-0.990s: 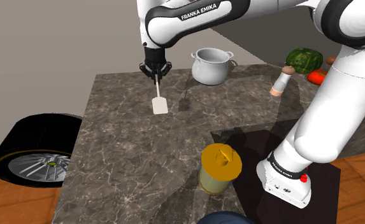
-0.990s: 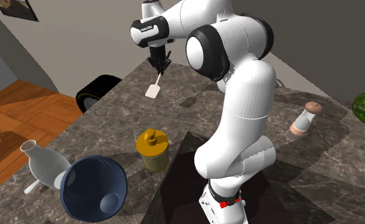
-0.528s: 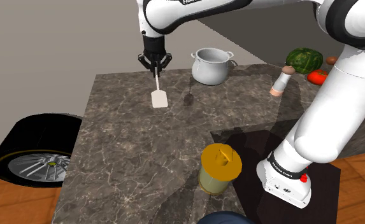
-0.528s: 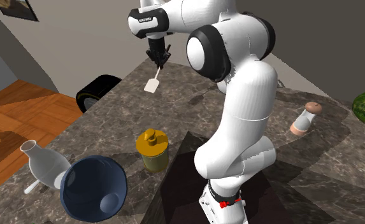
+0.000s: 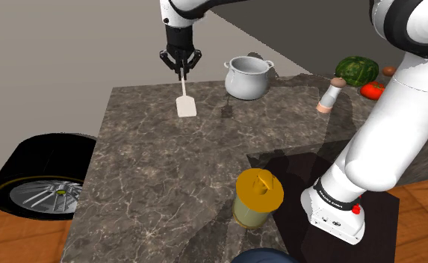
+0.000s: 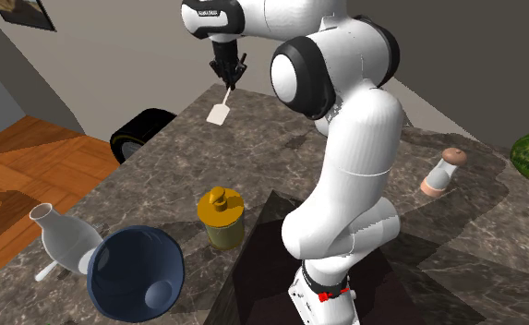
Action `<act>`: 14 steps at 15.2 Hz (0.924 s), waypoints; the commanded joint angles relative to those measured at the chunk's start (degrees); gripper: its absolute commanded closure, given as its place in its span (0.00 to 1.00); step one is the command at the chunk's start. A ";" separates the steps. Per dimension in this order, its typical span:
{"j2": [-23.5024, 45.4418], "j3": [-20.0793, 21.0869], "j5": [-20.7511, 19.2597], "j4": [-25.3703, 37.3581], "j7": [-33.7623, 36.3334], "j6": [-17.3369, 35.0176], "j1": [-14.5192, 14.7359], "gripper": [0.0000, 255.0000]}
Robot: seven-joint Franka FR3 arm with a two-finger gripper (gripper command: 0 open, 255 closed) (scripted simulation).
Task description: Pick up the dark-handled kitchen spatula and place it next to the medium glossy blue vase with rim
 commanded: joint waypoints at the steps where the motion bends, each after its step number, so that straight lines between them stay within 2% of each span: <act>1: -0.02 -0.01 0.04 1.49 -0.17 -1.53 -0.02 1.00; 7: 0.40 0.08 -0.03 6.59 -0.34 -6.22 0.15 1.00; 14: -10.58 2.78 3.22 -6.24 4.80 -4.10 2.75 1.00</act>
